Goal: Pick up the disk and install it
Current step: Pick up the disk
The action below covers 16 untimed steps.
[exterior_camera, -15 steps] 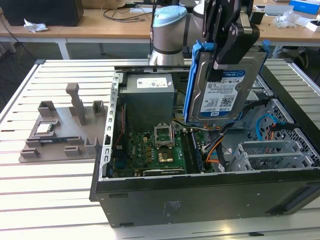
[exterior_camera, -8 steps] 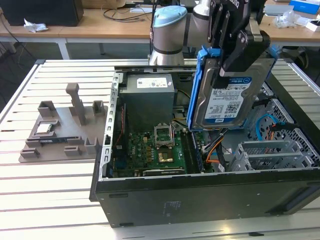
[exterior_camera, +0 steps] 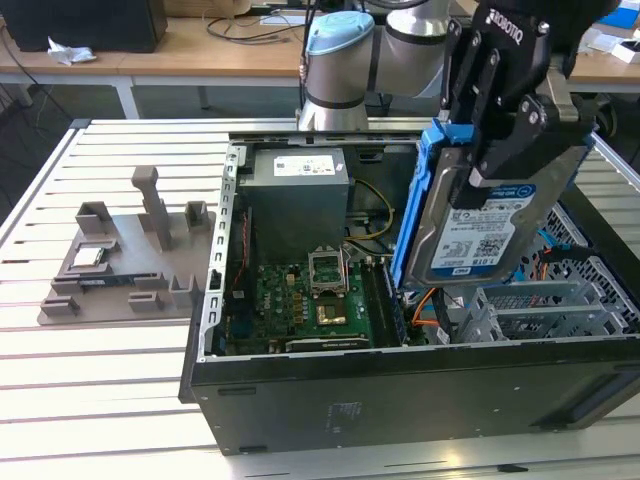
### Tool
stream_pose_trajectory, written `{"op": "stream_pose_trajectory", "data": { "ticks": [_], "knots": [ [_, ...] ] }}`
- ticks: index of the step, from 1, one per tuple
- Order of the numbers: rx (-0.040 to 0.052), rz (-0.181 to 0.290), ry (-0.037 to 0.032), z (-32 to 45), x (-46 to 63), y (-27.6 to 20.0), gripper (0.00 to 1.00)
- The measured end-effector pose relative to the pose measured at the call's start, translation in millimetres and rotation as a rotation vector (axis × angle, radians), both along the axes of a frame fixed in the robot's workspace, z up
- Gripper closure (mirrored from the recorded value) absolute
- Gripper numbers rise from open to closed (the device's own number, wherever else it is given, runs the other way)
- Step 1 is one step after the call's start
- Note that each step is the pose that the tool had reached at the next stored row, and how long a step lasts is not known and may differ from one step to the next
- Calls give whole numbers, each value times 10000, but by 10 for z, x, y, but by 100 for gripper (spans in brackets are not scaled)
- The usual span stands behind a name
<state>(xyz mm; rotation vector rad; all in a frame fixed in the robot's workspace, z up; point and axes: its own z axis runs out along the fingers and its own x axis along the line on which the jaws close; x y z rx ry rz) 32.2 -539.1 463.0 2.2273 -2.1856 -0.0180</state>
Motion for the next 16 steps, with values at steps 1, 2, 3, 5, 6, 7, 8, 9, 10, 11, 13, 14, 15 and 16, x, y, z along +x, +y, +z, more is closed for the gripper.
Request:
{"op": "stream_pose_trajectory", "data": {
  "ticks": [1,2,3,5,6,7,8,9,10,11,13,14,15,16],
  "knots": [
    [9,0,-1,-8,29,-55,63],
    [21,0,0,-12,55,-86,63],
    [41,0,-1,-15,77,-104,63],
    [86,0,-1,-19,125,-130,63],
    [108,-1,0,-20,157,-138,63],
    [135,0,2,-20,213,-144,63],
    [157,1,6,-20,259,-144,63],
    [174,0,10,-20,301,-144,63],
    [183,-1,18,-20,350,-145,63],
    [186,0,28,-20,402,-144,63],
    [187,-2,58,-22,501,-144,63],
    [187,-1,78,-24,551,-144,63],
    [187,0,94,-26,592,-144,63],
    [187,-2,115,-29,643,-144,63]
  ]
}}
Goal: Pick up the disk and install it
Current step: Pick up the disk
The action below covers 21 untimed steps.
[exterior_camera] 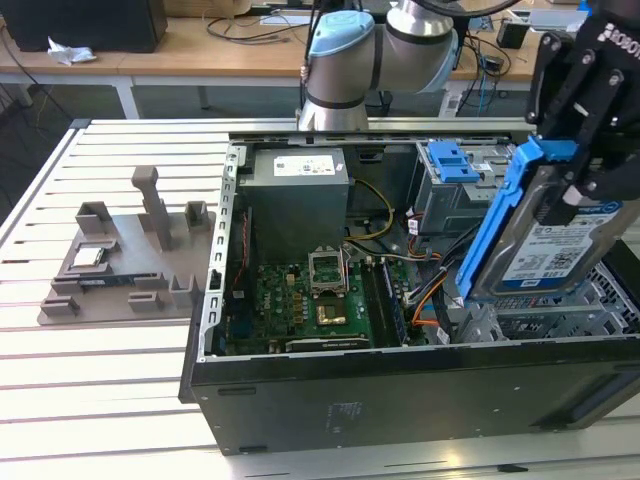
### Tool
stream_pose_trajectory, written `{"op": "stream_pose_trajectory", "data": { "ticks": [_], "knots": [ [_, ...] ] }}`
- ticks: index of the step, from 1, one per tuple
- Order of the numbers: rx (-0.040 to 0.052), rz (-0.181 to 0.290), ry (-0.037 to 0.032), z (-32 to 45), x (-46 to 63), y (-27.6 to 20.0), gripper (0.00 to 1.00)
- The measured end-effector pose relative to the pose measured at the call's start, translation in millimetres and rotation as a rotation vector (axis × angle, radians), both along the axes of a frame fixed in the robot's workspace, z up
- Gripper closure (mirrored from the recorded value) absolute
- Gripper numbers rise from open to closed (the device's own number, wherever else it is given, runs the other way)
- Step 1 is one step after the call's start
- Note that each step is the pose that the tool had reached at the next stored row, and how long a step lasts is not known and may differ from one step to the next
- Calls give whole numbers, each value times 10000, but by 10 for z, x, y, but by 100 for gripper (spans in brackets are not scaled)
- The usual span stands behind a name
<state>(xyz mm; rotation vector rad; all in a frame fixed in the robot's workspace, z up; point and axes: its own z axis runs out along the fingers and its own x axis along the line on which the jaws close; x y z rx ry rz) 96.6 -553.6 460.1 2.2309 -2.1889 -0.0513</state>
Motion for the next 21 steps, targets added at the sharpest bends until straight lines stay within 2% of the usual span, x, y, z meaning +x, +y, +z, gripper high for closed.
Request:
{"op": "stream_pose_trajectory", "data": {
  "ticks": [2,4,5,7,8,9,10,21],
  "knots": [
    [1,1,36,-6,92,0,63],
    [0,1,100,-18,315,1,63],
    [1,0,107,-21,342,2,63],
    [30,0,112,-23,358,3,63],
    [162,0,113,-24,360,3,63],
    [239,1,112,-24,361,3,63],
    [260,2,112,-24,361,3,63],
    [242,2,113,-25,408,0,63]
  ]
}}
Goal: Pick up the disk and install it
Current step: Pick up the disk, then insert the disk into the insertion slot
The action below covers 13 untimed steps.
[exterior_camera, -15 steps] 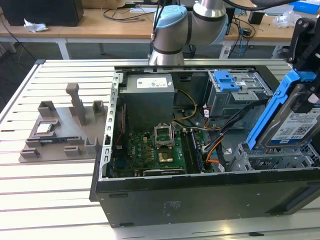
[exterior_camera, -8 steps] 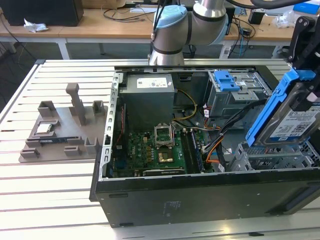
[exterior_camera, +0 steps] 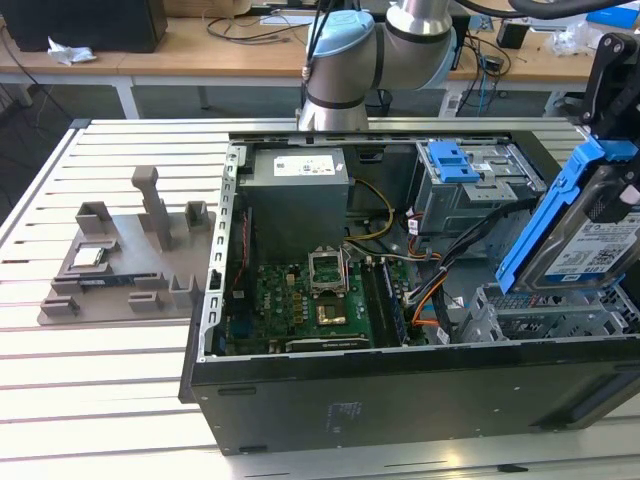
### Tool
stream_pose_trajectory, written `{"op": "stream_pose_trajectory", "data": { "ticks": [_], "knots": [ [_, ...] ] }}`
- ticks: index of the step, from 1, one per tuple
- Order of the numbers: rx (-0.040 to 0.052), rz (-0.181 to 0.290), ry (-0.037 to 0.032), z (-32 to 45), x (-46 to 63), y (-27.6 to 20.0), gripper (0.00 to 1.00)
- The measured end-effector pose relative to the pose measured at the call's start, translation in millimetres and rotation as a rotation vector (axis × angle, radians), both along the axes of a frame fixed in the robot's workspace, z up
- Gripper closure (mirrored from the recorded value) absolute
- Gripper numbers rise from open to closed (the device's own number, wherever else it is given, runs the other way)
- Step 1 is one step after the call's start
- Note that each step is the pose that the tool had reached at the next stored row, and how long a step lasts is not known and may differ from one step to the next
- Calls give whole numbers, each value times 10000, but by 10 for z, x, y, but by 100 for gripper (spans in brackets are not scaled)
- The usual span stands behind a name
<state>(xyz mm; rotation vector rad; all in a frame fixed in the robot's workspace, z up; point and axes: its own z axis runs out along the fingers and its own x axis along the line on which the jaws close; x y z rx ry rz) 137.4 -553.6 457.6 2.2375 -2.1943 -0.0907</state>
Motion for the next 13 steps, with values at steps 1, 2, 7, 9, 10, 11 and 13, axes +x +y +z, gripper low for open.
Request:
{"op": "stream_pose_trajectory", "data": {
  "ticks": [1,2,7,9,10,11,13],
  "knots": [
    [0,0,0,0,0,0,63],
    [1,0,0,0,0,0,63],
    [1,0,0,0,1,0,63],
    [0,-3,0,-7,2,0,63],
    [1,-5,0,-18,2,0,63],
    [1,-5,0,-31,2,0,63],
    [0,-5,0,-57,2,0,63]
  ]
}}
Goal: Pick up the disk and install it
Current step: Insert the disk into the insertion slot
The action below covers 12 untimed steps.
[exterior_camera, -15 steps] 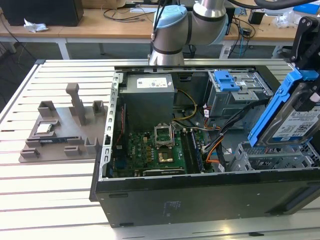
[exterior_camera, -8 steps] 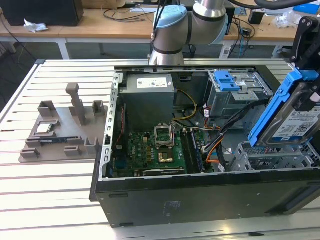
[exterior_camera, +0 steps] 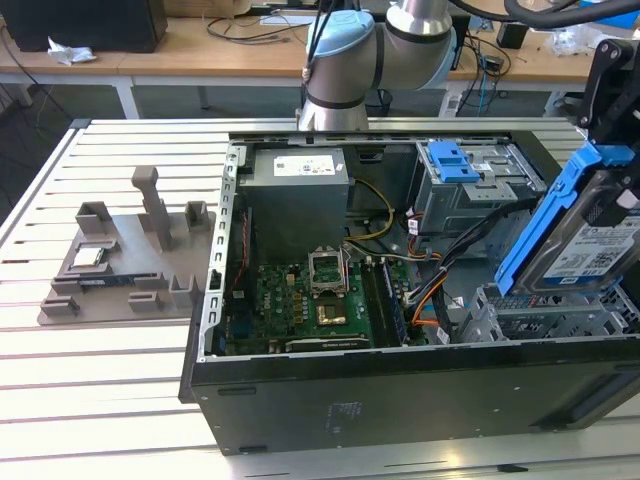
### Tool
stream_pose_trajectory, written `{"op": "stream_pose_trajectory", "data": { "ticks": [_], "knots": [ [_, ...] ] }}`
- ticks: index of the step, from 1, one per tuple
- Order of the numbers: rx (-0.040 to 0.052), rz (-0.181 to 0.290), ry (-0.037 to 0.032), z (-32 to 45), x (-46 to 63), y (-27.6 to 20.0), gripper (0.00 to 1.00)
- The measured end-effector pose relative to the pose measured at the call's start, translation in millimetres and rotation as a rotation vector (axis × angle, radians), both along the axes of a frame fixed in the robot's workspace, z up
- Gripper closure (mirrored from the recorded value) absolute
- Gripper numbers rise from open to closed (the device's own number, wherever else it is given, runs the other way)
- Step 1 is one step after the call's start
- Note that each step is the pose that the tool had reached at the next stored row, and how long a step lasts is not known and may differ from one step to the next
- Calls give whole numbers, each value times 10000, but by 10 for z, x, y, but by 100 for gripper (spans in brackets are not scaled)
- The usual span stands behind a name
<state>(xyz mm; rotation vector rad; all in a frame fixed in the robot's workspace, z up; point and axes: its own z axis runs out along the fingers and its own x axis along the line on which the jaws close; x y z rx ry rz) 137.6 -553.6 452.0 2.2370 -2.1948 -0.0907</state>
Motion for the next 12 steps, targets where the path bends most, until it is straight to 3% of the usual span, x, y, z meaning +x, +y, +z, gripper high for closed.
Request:
{"op": "stream_pose_trajectory", "data": {
  "ticks": [7,12],
  "knots": [
    [0,-1,0,-102,-21,2,63],
    [2,-115,0,-136,-22,38,63]
  ]
}}
